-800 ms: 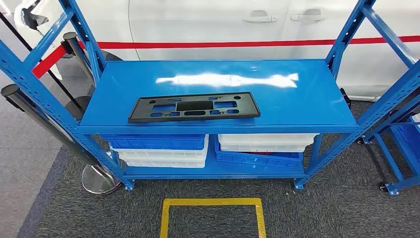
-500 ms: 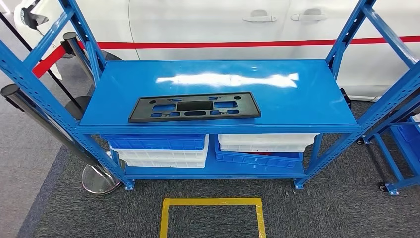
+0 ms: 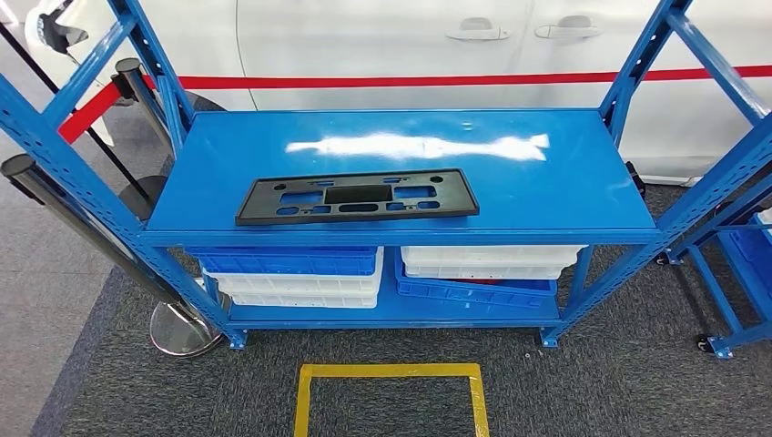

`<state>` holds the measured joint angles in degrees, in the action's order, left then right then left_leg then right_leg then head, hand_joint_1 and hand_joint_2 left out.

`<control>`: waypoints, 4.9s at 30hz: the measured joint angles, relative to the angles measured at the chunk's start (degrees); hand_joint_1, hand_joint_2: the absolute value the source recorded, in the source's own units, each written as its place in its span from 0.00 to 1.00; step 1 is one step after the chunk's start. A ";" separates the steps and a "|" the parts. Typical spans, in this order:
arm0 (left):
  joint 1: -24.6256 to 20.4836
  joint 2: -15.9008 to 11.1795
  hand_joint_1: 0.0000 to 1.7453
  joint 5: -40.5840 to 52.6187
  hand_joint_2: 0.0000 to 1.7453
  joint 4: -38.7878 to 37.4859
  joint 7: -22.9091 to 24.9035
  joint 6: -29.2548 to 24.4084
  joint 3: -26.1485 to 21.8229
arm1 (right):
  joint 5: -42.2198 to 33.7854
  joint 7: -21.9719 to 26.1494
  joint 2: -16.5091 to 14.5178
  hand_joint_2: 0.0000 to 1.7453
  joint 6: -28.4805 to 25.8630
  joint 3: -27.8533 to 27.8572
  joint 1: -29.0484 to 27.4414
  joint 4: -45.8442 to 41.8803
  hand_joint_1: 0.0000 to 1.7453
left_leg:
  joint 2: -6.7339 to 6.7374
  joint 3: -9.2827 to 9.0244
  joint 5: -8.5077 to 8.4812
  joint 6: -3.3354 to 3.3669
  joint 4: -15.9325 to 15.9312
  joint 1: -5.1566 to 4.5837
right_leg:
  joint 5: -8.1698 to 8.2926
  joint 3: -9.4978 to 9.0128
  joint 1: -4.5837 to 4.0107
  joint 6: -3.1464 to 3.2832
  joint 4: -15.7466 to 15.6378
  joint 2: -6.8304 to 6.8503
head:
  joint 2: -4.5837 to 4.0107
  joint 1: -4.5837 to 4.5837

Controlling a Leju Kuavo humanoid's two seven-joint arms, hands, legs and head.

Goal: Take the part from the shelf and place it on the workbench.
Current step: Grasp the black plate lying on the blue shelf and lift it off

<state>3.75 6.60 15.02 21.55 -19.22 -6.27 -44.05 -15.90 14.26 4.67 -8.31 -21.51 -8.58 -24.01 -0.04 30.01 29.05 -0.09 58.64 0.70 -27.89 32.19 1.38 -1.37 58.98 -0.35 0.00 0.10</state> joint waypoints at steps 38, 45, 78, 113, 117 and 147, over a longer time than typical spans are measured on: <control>-4.12 -1.71 0.00 32.04 0.00 -3.85 -17.84 4.00 -23.22 | 21.47 18.10 -2.05 0.50 2.43 -1.78 10.49 -62.69 0.00 | 0.34 -0.70 -1.43 2.00 -1.74 0.49 | -3.34 2.78 0.29 -1.00 5.59 0.22 | 0.00 -0.19; -4.16 -1.63 0.00 37.18 0.00 -4.74 -19.19 5.15 -25.81 | 25.12 14.30 -2.33 1.00 2.07 -5.56 11.99 -67.37 0.00 | 0.13 -1.21 -0.42 1.01 -1.21 0.47 | 1.02 3.33 0.39 -0.86 4.07 0.39 | 0.00 -0.23; -4.94 -2.03 0.00 42.83 0.00 -5.23 -16.65 8.40 -28.86 | 85.24 8.91 -12.38 1.00 -29.10 -6.10 17.37 -59.09 0.00 | -0.12 2.29 -1.91 1.04 0.39 -0.54 | 0.94 1.39 -1.62 2.27 0.44 0.38 | 0.00 0.34; -5.22 -3.29 0.00 45.33 0.00 -5.70 -16.88 13.19 -30.28 | 90.55 3.04 -17.47 1.00 -31.56 -7.05 24.06 -46.77 0.00 | -0.34 -3.78 3.10 0.09 2.68 -0.46 | 4.63 4.34 -2.41 4.59 -1.15 -0.01 | -0.01 0.66; -5.11 -3.63 0.00 45.39 0.00 -5.73 -16.87 12.93 -30.30 | 90.57 2.36 -17.38 1.00 -31.58 -7.71 24.48 -46.15 0.00 | -0.30 4.19 7.59 -1.20 13.59 0.13 | 2.96 1.72 -2.04 4.57 -1.75 -0.02 | 0.00 0.84; -4.92 -4.08 0.00 48.51 0.00 -5.73 -18.30 13.66 -30.35 | 89.12 -3.35 -13.52 1.00 -31.65 -15.86 28.21 -41.14 0.00 | -0.22 10.09 3.27 -1.46 13.52 0.55 | 1.02 0.00 -1.31 3.40 -1.53 0.42 | 0.00 0.62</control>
<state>-1.17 2.52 63.53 15.82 -37.52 7.39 -74.40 73.22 10.91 -8.85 -39.96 -37.36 19.62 -65.15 -0.27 40.10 32.32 -1.54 72.16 1.25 -26.86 32.19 0.07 2.03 57.44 0.07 0.00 0.72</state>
